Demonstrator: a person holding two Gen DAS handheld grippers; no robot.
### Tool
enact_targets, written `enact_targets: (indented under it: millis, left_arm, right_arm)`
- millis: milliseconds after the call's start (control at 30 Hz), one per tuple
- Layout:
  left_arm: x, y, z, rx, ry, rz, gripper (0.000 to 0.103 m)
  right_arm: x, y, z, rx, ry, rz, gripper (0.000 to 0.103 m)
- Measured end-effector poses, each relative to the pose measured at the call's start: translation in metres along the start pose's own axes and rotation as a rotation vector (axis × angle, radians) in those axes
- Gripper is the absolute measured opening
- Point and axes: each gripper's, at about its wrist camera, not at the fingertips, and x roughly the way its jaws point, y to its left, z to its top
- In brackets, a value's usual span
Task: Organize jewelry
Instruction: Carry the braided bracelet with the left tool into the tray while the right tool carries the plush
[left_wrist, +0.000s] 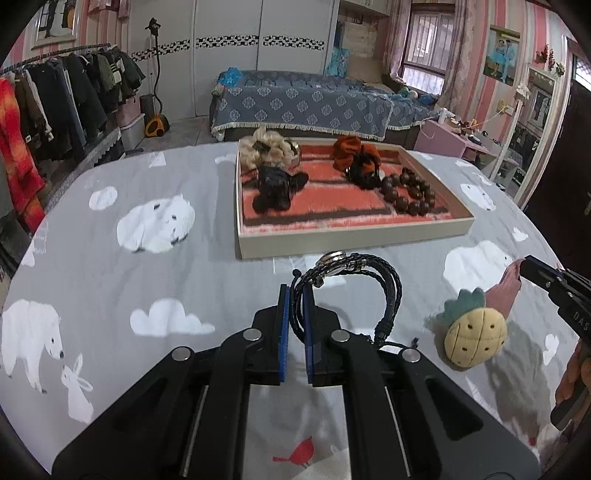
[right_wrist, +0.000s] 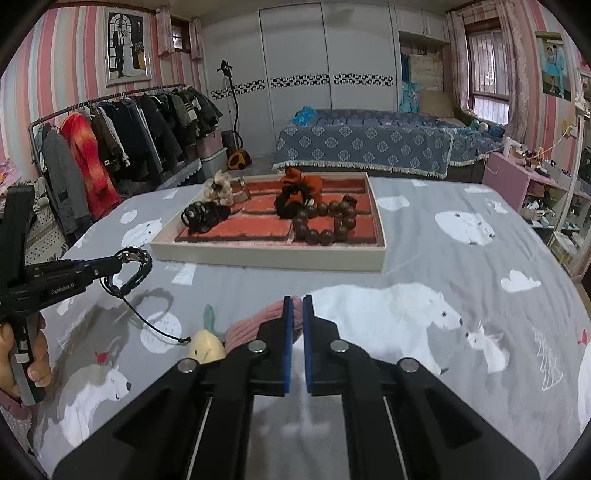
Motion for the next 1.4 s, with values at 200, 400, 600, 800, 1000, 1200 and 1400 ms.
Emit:
enact_targets:
  millis: [200,400,600,800,1000,1200,1400]
  left_arm:
    - [0.001,0.002,0.018,-0.012,-0.017,-0.005,0.005]
    - [0.006,-0.001,0.04,-0.012,-0.033,-0.009,0.005]
    - [0.013,-0.007,0.068,-0.001,-0.056,-0.008,0.005]
    - [0.034,-0.008,0.09,0.004,-0.058,0.005,0.005]
    - [0.076,-0.004,0.101,0.011,-0.031,0.025,0.005]
    - [0.116,-0.002,0.099,0.03,0.009,0.06,0.006]
    - [0.124,-0.001,0.101,0.029,-0.006,0.076,0.006]
  right_arm:
    - [-0.002,0.001,0.022,-0.005,-0.026,0.01,0.005]
    - [0.003,0.004,0.049,-0.027,-0.052,0.008,0.005]
    - [0.012,0.002,0.083,-0.04,-0.084,0.008,0.005]
    - [0.03,-0.006,0.115,-0.013,-0.098,0.023,0.005]
    - [0.086,-0.021,0.119,0.026,-0.031,0.006,0.005]
    - [0.115,-0.042,0.115,0.059,-0.004,-0.037,0.005]
    - [0.14,-0.049,0.105,0.071,0.04,-0.071,0.005]
